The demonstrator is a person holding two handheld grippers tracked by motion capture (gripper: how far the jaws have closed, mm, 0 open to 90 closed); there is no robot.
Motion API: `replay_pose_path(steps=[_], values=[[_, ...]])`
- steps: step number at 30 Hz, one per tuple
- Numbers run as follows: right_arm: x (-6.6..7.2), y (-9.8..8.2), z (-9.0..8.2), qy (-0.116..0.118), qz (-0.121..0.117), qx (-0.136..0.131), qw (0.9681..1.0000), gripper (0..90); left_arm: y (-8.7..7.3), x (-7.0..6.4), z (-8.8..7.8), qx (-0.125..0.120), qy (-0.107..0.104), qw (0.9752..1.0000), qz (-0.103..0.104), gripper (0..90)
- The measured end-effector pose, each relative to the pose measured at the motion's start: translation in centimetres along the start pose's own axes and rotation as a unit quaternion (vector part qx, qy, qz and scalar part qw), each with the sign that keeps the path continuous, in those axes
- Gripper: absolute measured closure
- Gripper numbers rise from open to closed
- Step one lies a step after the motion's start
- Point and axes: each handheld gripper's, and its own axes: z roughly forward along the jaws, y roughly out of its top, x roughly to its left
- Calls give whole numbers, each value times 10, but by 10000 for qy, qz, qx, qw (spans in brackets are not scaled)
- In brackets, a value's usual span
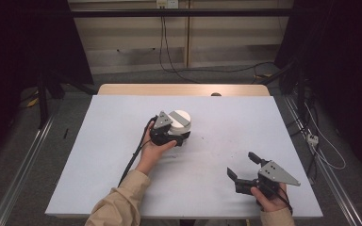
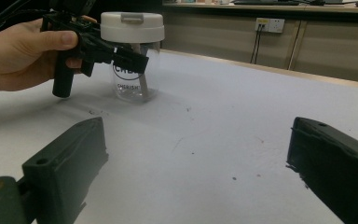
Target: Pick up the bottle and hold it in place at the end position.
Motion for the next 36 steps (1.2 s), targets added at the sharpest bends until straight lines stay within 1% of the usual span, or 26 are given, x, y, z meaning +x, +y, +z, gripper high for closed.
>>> replay_pose_path(steps=[5,10,16,17,20,23,24,25,29,30,31,33,34,35,36], values=[[0,0,-1,13,-12,6,10000,39,0,1,-2,46,-83,9999,92,185],[0,0,0,18,-23,12,10000,39,0,0,-3,103,-76,9998,158,184],[1,0,0,24,-57,25,10000,39,0,0,-4,134,-57,9998,115,181],[1,0,1,28,-53,28,10000,39,0,0,-4,153,-45,9998,95,147],[1,0,1,31,-46,29,10000,39,-1,0,-4,241,8,9997,94,128],[1,0,1,46,-43,29,10000,39,-1,-1,-6,279,49,9996,78,104],[2,0,1,43,-51,32,10000,39,-1,0,-7,273,81,9995,103,104],[2,0,2,51,-67,29,10000,39,-1,0,-9,309,64,9994,112,104],[3,0,4,85,-60,58,9999,38,-2,1,-15,337,112,9993,78,104],[3,1,4,90,-54,54,9999,38,-2,1,-16,353,84,9993,20,104],[3,1,4,97,-58,53,9999,37,-3,0,-16,370,82,9993,21,104],[4,2,5,106,-54,60,9999,37,-4,-1,-16,396,138,9991,40,106],[4,2,6,107,-60,58,9999,37,-5,-1,-15,367,132,9992,-14,107],[4,2,6,118,-60,58,9999,37,-6,0,-15,384,158,9991,-3,111],[5,2,6,119,-63,50,9999,37,-6,1,-15,373,165,9992,-46,107]])
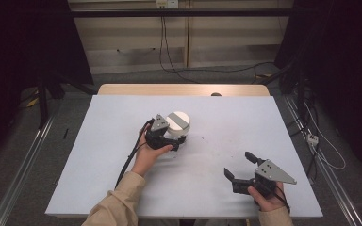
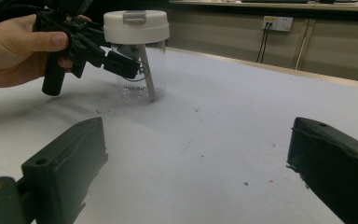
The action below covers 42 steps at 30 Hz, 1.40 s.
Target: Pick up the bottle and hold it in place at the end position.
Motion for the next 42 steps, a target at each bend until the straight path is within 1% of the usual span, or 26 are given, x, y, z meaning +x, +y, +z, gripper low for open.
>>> replay_pose_path(steps=[1,2,3,6,7,8,9,11,14,17,18,24,28,30,36,38,42], values=[[0,0,0,5,3,0,10000,37,-1,-1,1,-20,-61,9999,-125,105],[0,0,1,0,5,12,10000,36,-1,-1,1,-21,-54,9999,-89,109],[0,0,1,-2,-3,27,10000,36,0,-2,0,-33,-36,10000,-10,124],[-1,2,4,38,96,51,9999,36,-1,-5,0,-67,-42,10000,20,179],[-1,3,5,49,120,62,9999,36,-1,-6,0,-71,-4,9999,76,182],[-1,4,7,39,112,70,9999,36,-2,-6,0,-97,11,9999,70,183],[0,6,8,34,109,81,9999,37,-2,-6,0,-98,29,9999,109,184],[1,8,12,50,144,98,9998,37,-3,-7,0,-132,35,9999,89,185],[4,12,18,74,100,168,9998,39,-4,-8,0,-154,47,9998,99,187],[7,16,25,74,165,243,9995,46,-5,-7,0,-169,59,9998,100,188],[8,18,28,111,190,278,9994,50,-4,-7,0,-167,52,9998,107,188],[13,26,43,136,174,443,9988,58,-5,-7,0,-181,41,9998,105,189],[13,30,51,167,228,523,9982,64,-5,-7,0,-178,34,9998,105,189],[14,31,55,140,272,511,9982,67,-5,-7,0,-199,37,9998,89,189],[15,37,67,165,268,595,9977,85,-5,-7,0,-177,33,9998,124,189],[16,40,70,157,275,587,9978,95,-5,-7,-1,-178,34,9998,125,189],[17,45,76,192,309,608,9975,83,-6,-7,0,-187,26,9998,117,189]])
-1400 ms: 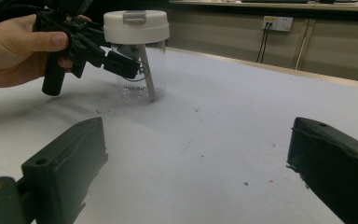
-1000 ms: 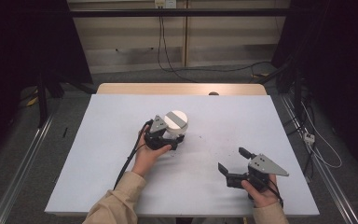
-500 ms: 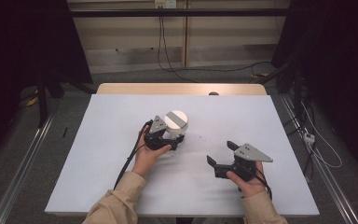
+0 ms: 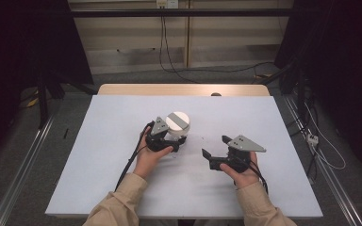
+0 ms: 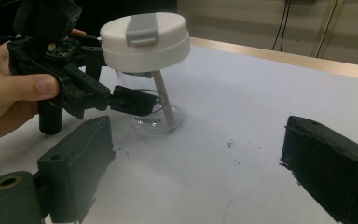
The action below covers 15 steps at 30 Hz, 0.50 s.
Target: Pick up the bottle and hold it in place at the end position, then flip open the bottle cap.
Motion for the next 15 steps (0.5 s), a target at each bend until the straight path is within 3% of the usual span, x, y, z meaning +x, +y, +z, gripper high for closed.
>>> replay_pose_path(steps=[15], values=[[5,9,15,28,-187,120,9997,76,0,1,0,13,-5,10000,-1,189]])
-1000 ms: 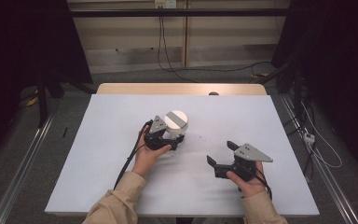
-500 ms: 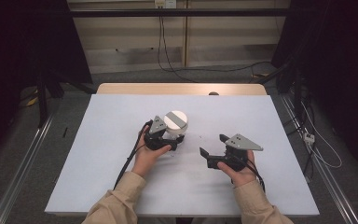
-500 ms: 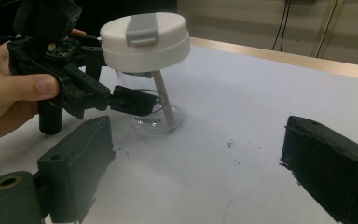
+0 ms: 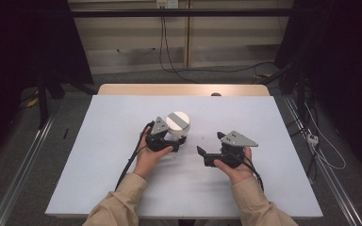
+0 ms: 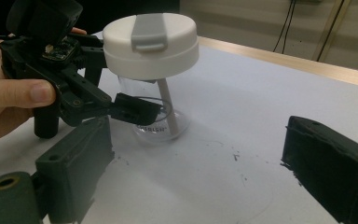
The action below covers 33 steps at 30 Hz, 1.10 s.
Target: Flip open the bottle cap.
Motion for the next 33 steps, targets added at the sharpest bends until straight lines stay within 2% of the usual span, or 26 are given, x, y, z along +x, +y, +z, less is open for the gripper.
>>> replay_pose_path(steps=[10,18,24,33], values=[[0,4,7,-2,17,9,10000,79,0,0,0,9,-16,10000,-13,189],[1,10,14,61,36,45,10000,152,0,0,1,12,-19,10000,-24,189],[2,15,21,262,122,94,9995,289,0,-1,0,19,-21,10000,-15,189],[6,23,30,461,26,170,9988,615,0,-1,1,18,-15,10000,-4,189]])
